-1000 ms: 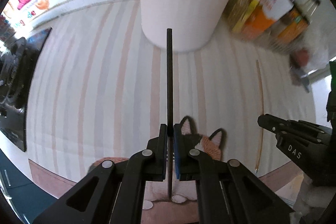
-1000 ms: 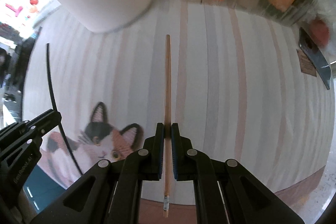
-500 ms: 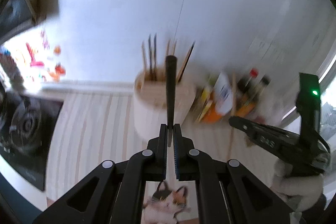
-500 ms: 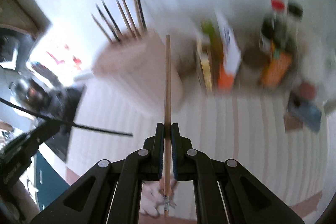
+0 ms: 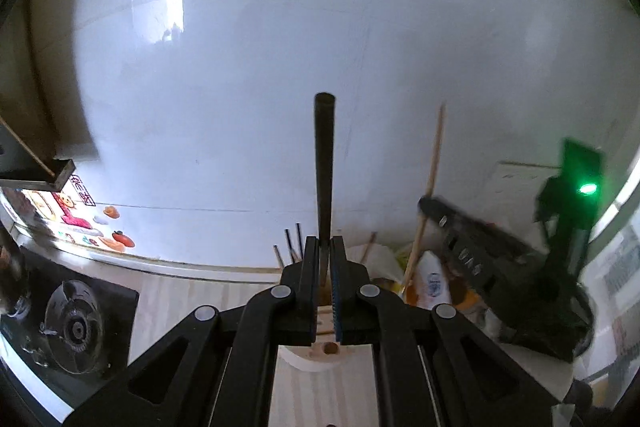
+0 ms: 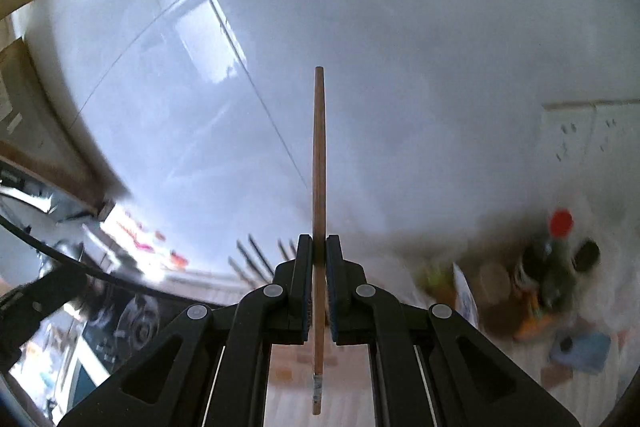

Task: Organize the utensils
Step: 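Lift both chopsticks and insert them into the cream holder, then open both tools to release the chopsticks and pull back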

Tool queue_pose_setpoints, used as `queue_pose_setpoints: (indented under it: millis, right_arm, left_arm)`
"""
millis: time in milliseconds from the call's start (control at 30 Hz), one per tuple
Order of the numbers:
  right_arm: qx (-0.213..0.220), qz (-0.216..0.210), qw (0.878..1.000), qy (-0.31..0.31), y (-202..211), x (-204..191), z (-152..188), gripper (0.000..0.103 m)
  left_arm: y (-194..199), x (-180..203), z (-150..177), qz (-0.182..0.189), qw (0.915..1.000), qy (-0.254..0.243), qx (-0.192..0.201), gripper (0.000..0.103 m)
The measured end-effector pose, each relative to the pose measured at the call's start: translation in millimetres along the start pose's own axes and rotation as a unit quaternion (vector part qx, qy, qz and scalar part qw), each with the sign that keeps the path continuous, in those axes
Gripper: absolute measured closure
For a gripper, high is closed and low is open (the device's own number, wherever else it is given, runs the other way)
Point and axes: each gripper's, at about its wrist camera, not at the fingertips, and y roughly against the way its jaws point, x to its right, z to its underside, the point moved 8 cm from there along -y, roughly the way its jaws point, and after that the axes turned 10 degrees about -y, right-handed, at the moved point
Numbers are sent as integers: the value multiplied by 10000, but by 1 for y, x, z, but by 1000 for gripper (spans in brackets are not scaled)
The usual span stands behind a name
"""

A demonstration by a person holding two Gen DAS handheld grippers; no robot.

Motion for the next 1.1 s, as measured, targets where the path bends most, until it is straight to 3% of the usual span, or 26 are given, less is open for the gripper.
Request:
queue_pose_setpoints:
  millis: [233,600,733,800,867,900,1000,1100]
  right_arm:
    - [762,-95,9970,99,-39,-12,-22,96]
    - [1151,-124,9927,349,-77,-10,6,96]
    - [1079,-60,9924,584,-81,-15,13,96]
    - [1034,-25,9927,615,-80,-15,13,95]
    - [1046,15,9925,628,-73,-16,13,81]
    - [1032,35,9928,610,-69,-15,12,78]
    - [1013,130,9932,566,-54,-11,13,63]
    - [957,276,9937,509,-40,-8,20,49]
  left_arm:
    - [-57,-23,19,-8,9978,151,-652,100]
    - [-83,-35,35,170,9932,464,-1056,98]
    - [-80,-40,38,103,9925,543,-1087,94]
    - [-73,-42,38,-20,9933,522,-1030,79]
    - [-66,-45,38,-88,9944,555,-890,28]
    - [-61,-46,37,-122,9949,578,-815,20]
    - [-49,-51,42,-287,9960,583,-611,18]
    - [-43,-54,53,-557,9960,457,-527,2]
